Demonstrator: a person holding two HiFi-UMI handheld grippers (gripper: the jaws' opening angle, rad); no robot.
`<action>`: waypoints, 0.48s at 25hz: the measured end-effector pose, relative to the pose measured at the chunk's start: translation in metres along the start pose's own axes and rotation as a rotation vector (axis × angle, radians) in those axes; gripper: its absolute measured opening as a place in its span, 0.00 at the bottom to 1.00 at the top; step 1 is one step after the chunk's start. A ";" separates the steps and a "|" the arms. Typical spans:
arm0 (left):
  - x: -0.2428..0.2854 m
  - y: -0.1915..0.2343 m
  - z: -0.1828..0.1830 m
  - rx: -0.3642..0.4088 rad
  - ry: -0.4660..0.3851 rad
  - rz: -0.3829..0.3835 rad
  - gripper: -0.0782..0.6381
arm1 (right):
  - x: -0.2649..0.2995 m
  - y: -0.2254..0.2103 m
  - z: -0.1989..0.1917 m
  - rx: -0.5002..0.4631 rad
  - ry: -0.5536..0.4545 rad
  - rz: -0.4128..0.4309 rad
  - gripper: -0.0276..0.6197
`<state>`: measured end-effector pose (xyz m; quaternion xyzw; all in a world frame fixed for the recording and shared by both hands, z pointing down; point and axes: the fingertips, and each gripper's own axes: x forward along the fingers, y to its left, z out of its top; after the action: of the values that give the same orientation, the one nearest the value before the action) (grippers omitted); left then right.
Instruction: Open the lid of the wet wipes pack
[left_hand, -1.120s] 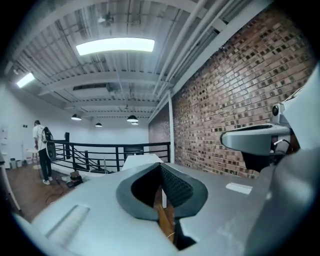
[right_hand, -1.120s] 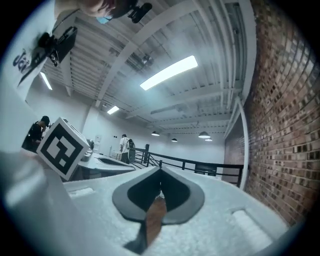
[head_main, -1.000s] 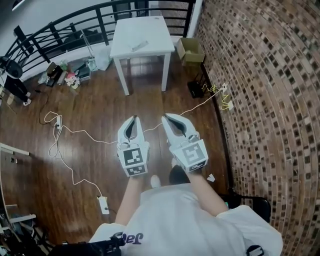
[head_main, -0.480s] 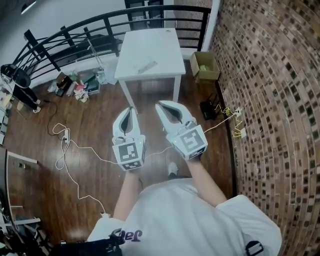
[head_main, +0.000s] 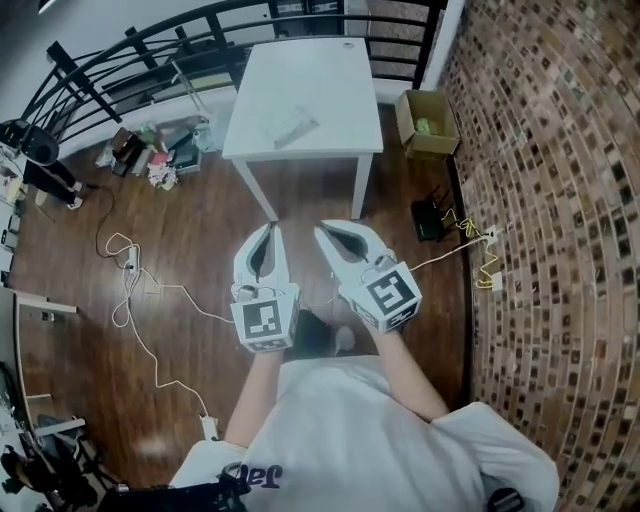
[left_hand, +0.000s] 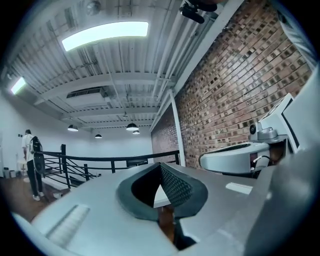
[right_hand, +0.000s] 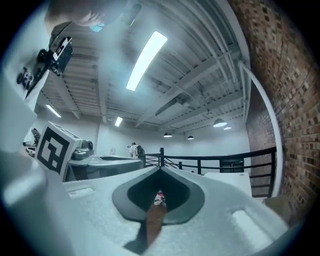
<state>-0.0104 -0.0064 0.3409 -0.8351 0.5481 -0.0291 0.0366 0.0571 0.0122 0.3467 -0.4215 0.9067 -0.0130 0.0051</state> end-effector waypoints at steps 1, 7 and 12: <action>0.012 0.005 -0.005 -0.002 0.011 0.001 0.13 | 0.009 -0.010 -0.003 0.003 0.002 -0.005 0.03; 0.100 0.053 -0.025 -0.032 0.045 0.030 0.13 | 0.075 -0.073 -0.020 -0.040 0.028 -0.056 0.03; 0.212 0.110 -0.020 -0.025 0.007 0.019 0.13 | 0.172 -0.150 -0.005 -0.141 0.040 -0.096 0.03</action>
<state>-0.0286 -0.2448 0.3524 -0.8301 0.5565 -0.0247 0.0244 0.0608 -0.2162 0.3561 -0.4635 0.8840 0.0421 -0.0432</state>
